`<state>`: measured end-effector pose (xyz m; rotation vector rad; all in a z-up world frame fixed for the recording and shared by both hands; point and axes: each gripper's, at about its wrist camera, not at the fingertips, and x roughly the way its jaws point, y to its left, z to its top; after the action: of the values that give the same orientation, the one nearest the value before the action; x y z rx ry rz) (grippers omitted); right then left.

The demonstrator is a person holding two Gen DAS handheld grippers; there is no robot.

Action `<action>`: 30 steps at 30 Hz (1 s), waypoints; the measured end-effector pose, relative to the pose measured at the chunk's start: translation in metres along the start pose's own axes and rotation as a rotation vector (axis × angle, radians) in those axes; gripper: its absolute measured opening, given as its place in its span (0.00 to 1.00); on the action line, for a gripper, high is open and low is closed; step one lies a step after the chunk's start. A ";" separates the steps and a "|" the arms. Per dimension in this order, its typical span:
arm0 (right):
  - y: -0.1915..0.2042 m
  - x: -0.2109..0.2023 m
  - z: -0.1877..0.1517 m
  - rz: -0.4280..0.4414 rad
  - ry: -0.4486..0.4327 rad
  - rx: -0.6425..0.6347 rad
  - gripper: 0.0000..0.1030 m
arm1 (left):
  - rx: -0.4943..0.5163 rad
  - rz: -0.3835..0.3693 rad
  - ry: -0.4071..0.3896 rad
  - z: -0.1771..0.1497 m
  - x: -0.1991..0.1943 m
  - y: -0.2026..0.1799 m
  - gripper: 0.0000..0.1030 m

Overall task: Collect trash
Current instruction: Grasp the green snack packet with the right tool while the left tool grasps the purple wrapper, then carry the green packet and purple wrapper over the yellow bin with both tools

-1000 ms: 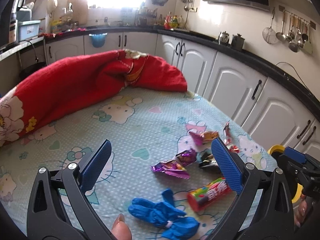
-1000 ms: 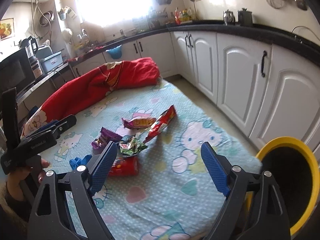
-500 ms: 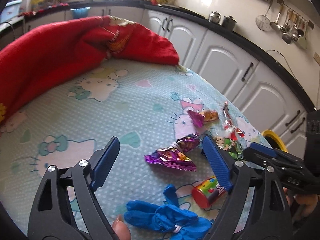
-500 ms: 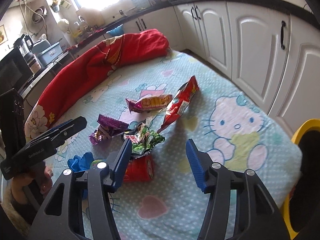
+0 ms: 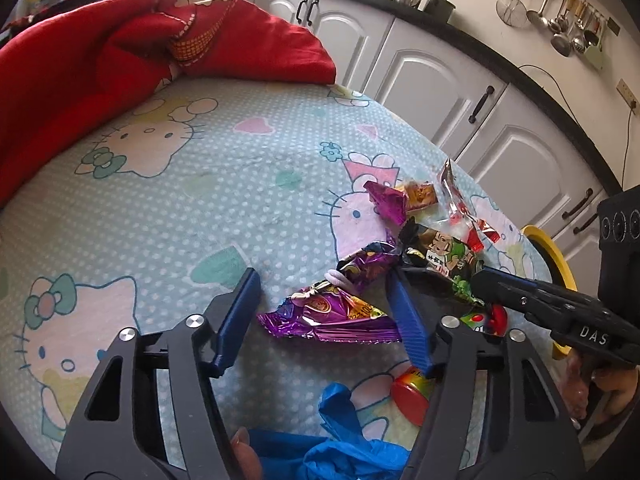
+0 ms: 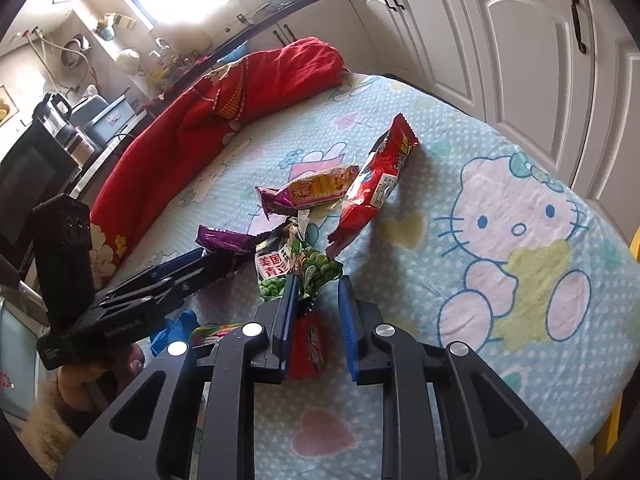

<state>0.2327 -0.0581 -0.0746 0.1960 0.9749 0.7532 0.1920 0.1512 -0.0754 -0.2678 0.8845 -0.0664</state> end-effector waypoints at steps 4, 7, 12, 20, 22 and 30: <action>0.003 0.000 0.002 0.009 -0.002 -0.008 0.07 | 0.025 0.018 0.006 -0.001 0.001 -0.004 0.45; 0.007 -0.004 0.001 0.004 -0.016 -0.036 0.06 | 0.055 0.039 0.008 -0.001 0.001 -0.008 0.36; 0.012 -0.011 -0.003 -0.014 -0.031 -0.064 0.06 | 0.066 0.051 0.008 -0.005 -0.004 -0.010 0.30; 0.011 -0.030 -0.009 -0.017 -0.064 -0.066 0.06 | 0.031 0.048 -0.015 -0.009 -0.013 -0.009 0.28; 0.010 -0.037 -0.011 -0.016 -0.074 -0.070 0.06 | 0.018 0.044 -0.025 -0.009 -0.018 -0.009 0.28; 0.007 -0.069 -0.018 -0.040 -0.125 -0.101 0.06 | 0.027 0.017 -0.089 -0.005 -0.041 -0.026 0.28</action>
<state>0.1918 -0.1014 -0.0343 0.1336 0.8175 0.7434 0.1634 0.1325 -0.0404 -0.2363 0.7970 -0.0507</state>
